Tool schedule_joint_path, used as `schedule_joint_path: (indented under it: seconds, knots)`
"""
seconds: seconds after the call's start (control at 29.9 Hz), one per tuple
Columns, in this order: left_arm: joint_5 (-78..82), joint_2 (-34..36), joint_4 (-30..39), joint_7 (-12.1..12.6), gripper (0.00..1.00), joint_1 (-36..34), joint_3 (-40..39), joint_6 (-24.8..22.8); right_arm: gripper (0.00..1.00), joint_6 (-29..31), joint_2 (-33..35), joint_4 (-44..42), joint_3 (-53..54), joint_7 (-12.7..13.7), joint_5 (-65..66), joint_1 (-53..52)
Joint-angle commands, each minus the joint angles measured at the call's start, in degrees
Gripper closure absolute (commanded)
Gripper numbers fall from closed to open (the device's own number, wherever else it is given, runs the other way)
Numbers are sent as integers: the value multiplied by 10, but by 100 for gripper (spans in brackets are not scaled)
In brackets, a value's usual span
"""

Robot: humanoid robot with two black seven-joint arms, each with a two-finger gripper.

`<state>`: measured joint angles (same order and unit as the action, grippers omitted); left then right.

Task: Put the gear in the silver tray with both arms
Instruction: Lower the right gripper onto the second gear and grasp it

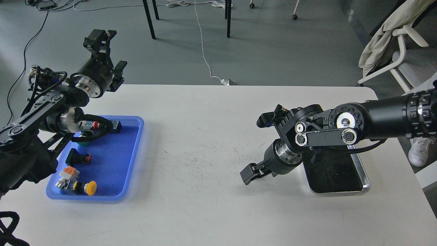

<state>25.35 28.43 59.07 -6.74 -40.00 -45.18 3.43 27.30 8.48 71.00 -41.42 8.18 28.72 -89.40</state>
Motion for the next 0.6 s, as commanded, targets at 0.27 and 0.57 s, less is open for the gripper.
schedule_joint_path:
  seconds: [0.27,0.57]
  knots:
    - [3,2,25,1,2,4,-5,12,7,7,-62,-53,-23,6,1,3]
    - [3,4,25,-2,2,5,-7,15,18,7,-84,-61,-42,7,2,-2]
